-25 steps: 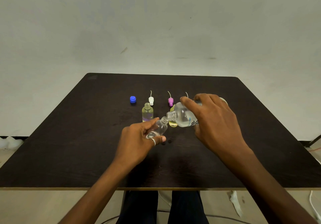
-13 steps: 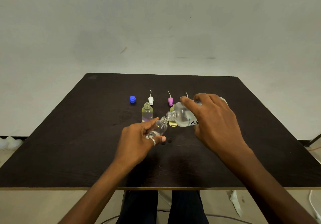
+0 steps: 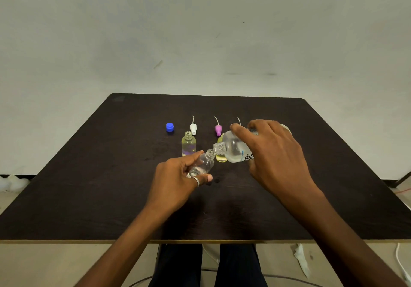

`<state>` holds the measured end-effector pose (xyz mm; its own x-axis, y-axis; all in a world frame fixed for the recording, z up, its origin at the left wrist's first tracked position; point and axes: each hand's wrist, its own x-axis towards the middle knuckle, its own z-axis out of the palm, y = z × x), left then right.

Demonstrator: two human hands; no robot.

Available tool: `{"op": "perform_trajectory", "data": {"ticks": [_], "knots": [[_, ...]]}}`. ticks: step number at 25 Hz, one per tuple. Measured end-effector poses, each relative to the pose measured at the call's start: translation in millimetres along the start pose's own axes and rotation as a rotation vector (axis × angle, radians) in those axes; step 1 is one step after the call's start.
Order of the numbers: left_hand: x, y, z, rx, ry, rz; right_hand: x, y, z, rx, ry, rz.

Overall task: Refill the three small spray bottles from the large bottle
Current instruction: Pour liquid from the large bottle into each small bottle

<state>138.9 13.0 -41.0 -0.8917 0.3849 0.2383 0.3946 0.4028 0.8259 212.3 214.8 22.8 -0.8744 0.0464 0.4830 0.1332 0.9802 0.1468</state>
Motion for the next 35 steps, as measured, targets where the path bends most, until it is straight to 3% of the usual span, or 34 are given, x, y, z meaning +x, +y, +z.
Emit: {"op": "perform_trajectory", "data": {"ticks": [35], "knots": [[-0.4, -1.6, 1.0, -0.004, 0.0, 0.002, 0.1, -0.3, -1.0, -0.004, -0.007, -0.006]]}}
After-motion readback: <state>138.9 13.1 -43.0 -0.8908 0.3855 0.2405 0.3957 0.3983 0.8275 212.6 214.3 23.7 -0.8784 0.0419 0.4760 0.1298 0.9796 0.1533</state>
